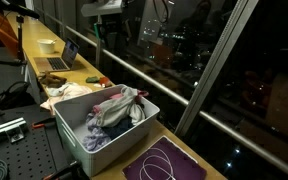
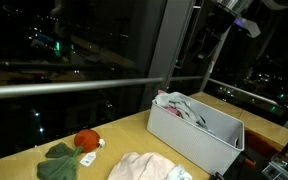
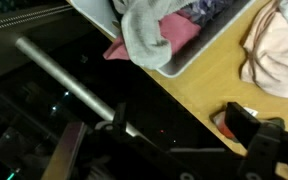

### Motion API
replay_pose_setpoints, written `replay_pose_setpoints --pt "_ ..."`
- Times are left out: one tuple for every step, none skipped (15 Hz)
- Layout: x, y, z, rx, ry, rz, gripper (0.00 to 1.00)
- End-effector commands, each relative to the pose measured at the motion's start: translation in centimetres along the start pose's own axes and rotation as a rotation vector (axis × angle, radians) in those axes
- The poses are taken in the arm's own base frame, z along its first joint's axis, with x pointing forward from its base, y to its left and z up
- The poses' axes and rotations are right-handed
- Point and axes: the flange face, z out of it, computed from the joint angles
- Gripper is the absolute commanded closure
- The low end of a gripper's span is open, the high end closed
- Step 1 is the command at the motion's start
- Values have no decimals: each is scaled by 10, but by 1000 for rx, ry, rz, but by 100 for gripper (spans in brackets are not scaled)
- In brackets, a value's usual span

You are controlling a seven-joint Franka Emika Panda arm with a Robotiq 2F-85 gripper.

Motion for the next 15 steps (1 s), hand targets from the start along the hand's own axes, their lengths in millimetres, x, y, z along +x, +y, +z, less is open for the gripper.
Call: replay_pose_setpoints --pt "55 -61 11 10 20 -65 0" --pt "67 -81 16 18 20 -84 0" --pt "77 -99 20 26 18 -103 0" --pt "87 -121 28 35 17 -119 0" --pt "95 -141 35 46 15 -133 0" --pt "101 -165 45 62 6 -147 0" --pt "107 -184 54 76 -6 -155 0" --pt "109 -207 67 94 -27 -163 0" --pt "112 -226 76 109 -43 -167 0" --pt "111 -242 85 123 -63 -168 0" --pt "108 -257 94 133 -82 -170 0" --pt "106 -269 100 144 -99 -171 0" --pt "102 -280 109 149 -120 -173 0" --pt "98 -290 117 155 -140 -175 0" --pt "93 -297 124 162 -159 -178 0"
